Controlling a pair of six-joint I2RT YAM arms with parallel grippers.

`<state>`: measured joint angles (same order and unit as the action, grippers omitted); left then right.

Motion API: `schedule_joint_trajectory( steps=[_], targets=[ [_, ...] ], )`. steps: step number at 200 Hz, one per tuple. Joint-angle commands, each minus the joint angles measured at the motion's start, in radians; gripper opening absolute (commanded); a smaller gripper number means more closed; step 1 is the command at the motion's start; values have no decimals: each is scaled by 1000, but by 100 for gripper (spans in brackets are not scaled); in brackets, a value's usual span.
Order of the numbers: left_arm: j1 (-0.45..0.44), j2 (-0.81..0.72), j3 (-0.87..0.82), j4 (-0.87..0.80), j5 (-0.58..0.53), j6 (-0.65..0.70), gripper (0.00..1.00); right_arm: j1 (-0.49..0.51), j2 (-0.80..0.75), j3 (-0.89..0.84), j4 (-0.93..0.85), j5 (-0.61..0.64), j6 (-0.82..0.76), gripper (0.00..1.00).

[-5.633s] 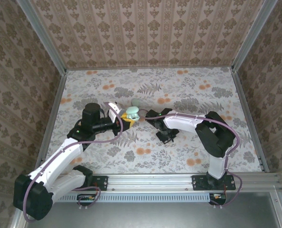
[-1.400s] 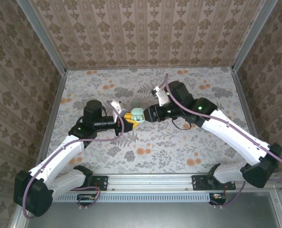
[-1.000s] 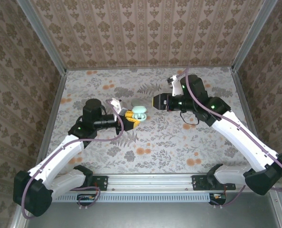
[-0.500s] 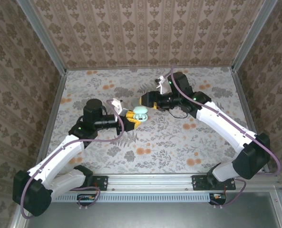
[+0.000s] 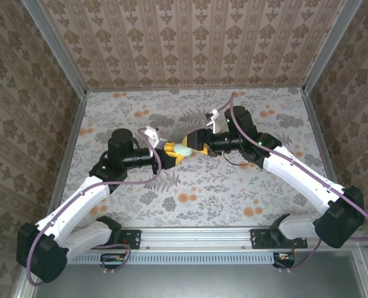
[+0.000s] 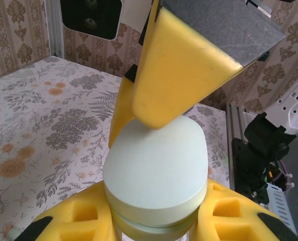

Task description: Insert the wireless bluetooth earbuds into the charging case

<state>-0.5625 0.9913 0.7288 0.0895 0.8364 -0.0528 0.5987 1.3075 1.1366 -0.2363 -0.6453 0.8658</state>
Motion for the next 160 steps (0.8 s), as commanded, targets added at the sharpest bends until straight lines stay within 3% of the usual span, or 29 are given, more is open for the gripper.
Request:
schedule_joint_trajectory(
  steps=[1, 51, 90, 129, 160],
  targets=[
    [-6, -19, 29, 56, -11, -31, 1, 14, -25, -25, 82, -34, 59, 70],
    [-5, -18, 26, 76, -8, -48, 1, 29, 13, -42, 187, -68, 135, 59],
    [-5, -17, 23, 58, -15, -37, 6, 29, 35, -48, 267, -88, 194, 31],
    [-5, -16, 22, 44, -22, -24, 23, 23, 45, -45, 281, -84, 219, 21],
    [-5, -21, 28, 14, -46, 2, 53, -1, 44, -46, 263, -70, 225, 19]
  ],
)
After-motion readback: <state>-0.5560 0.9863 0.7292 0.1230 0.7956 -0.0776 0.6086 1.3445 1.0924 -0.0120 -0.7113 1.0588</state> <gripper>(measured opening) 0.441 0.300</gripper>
